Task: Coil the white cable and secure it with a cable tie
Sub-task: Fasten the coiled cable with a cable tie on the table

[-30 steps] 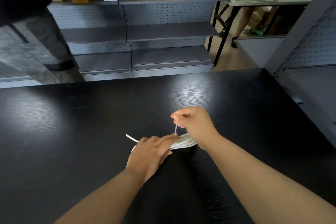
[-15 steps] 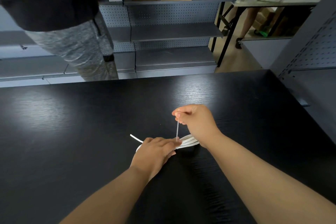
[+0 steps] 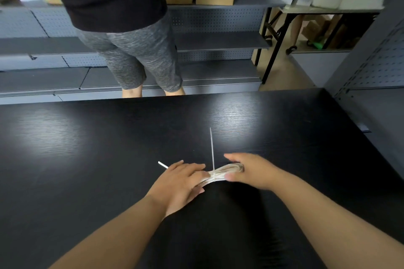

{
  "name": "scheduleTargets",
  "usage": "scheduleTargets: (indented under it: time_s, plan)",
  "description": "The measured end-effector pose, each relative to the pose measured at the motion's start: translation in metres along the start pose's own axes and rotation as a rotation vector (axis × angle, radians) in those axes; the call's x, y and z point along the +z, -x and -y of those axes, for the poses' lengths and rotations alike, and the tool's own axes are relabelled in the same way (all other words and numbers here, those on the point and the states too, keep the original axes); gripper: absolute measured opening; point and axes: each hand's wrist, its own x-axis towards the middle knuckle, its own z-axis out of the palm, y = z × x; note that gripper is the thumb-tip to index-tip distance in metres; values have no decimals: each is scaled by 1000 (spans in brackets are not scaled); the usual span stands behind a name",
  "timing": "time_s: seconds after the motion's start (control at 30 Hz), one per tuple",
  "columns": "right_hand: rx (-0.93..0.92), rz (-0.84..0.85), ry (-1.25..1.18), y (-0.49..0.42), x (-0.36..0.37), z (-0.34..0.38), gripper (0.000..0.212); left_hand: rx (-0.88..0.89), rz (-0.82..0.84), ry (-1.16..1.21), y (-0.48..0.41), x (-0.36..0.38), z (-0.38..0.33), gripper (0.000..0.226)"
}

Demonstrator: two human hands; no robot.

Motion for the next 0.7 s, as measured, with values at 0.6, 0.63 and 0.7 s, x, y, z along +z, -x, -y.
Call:
scheduleTargets:
  time_s: [0.6, 0.63, 0.7]
  plan:
    - [-125, -328, 21, -11, 66, 38, 45, -155, 114, 20, 32, -29, 39, 34]
    - [-130, -344, 15, -13, 70, 42, 45, -191, 129, 47, 35, -30, 42, 32]
    - [-137, -376, 13, -16, 79, 50, 44, -228, 137, 58, 42, -32, 47, 32]
